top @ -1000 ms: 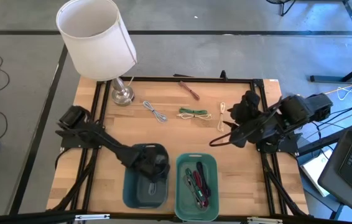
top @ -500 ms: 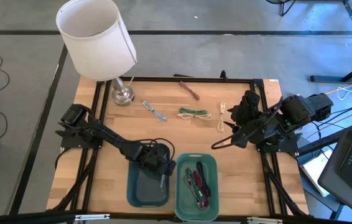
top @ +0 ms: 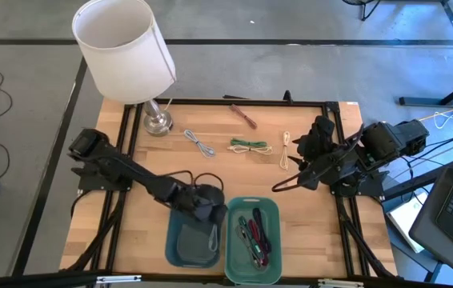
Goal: Pick and place USB-C Cables
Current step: Put the light blue charger cable into the blue container
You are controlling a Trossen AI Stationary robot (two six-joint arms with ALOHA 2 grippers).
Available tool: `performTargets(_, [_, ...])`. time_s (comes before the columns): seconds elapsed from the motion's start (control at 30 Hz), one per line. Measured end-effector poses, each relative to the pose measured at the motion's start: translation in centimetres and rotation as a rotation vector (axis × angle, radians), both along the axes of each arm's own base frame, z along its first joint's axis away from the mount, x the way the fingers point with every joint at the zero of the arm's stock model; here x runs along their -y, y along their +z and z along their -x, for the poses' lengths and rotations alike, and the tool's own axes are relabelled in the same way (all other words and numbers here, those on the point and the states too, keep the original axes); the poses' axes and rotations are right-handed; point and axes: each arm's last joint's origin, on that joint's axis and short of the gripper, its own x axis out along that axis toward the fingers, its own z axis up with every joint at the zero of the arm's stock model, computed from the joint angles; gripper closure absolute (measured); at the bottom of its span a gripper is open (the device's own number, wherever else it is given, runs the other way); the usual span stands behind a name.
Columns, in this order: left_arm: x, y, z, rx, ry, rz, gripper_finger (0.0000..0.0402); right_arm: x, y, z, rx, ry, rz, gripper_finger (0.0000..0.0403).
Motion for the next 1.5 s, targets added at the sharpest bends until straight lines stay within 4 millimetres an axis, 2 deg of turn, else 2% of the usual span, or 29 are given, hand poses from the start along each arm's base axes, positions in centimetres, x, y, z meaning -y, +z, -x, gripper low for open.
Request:
performTargets(0.1, [-0.3,3.7,0.7,0.134,0.009,-0.066,0.0293,0.0,0.0,0.0,0.0,-0.001,-0.001,0.0187])
performTargets(0.2, [-0.7,8.1,1.6,0.293,0.008,-0.171,0.0301,0.0,0.0,0.0,0.002,-0.003,-0.003,0.0187])
performTargets(0.4, [-1.6,17.2,4.9,0.567,-0.017,-0.503,0.0312,0.0,0.0,0.0,0.013,-0.026,-0.021,0.0187])
performTargets(0.5, [-2.6,19.2,6.8,0.526,-0.032,-0.682,0.0317,0.0,0.0,0.0,0.025,-0.047,-0.039,0.0187])
performTargets(0.63, [-4.5,17.9,8.0,0.269,-0.027,-0.851,0.0323,0.1,0.0,0.0,0.052,-0.089,-0.052,0.0187])
performTargets(0.8, [-7.1,15.6,7.5,0.015,-0.084,-0.886,0.0323,0.1,0.0,0.0,0.079,-0.134,-0.084,0.0187])
performTargets(1.0, [-10.1,12.9,4.9,-0.167,0.015,-0.84,0.0321,0.1,0.0,-0.1,0.1,-0.168,-0.101,0.0187])
performTargets(1.23, [-12.5,7.6,0.7,-0.375,0.019,-0.752,0.0328,0.1,0.0,-0.1,0.125,-0.205,-0.116,0.0187])
performTargets(1.5, [-15.4,2.8,-1.8,-0.529,0.176,-0.662,0.0338,0.1,0.0,-0.1,0.12,-0.196,-0.108,0.0187])
